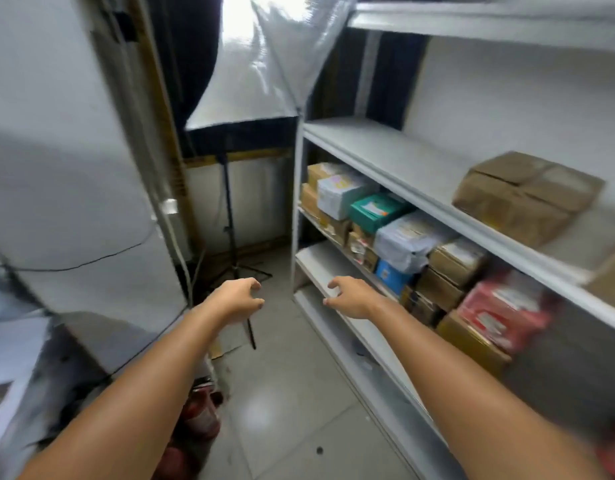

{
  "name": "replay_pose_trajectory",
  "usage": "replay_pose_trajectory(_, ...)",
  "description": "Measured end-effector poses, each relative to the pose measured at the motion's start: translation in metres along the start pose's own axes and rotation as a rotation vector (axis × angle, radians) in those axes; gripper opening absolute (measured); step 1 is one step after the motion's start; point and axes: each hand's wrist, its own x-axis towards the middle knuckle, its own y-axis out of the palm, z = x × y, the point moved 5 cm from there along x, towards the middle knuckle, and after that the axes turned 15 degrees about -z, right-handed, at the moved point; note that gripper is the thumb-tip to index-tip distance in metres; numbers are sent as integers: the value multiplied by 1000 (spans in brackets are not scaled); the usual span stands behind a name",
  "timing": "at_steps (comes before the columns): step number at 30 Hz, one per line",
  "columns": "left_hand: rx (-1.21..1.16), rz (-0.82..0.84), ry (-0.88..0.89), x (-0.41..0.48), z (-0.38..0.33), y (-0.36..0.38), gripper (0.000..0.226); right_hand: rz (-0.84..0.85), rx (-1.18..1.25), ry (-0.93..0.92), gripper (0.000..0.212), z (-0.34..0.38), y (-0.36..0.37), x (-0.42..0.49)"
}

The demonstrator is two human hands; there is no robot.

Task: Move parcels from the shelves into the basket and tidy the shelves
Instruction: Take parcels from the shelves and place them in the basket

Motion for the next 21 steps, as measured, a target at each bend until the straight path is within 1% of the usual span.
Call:
replay_pose_trajectory(4,8,66,139,6,-52,33,47,-47,17,131,56,-61,-12,-25)
replay_pose_trajectory(8,-13,106,255,1,-122,61,44,-124,51,247,55,-126,-40,-58)
replay_pose_trajectory(10,-22,119,297,-7,-156,76,45,-191,60,294,49,-159,-54,-75)
replay_pose_trajectory(13,-4,133,354,-21,-200,98,44,-259,109,369,33,-205,-68,-101)
replay_pose_trajectory(15,5,142,382,-30,-227,113,43,-303,154,419,34,-231,-75,-116)
replay_pose_trajectory(18,19,162,440,-42,-263,134,44,-414,234,501,37,-269,-85,-131)
replay_pose_trajectory(21,6,183,473,-44,-295,155,46,-510,262,568,38,-301,-94,-140)
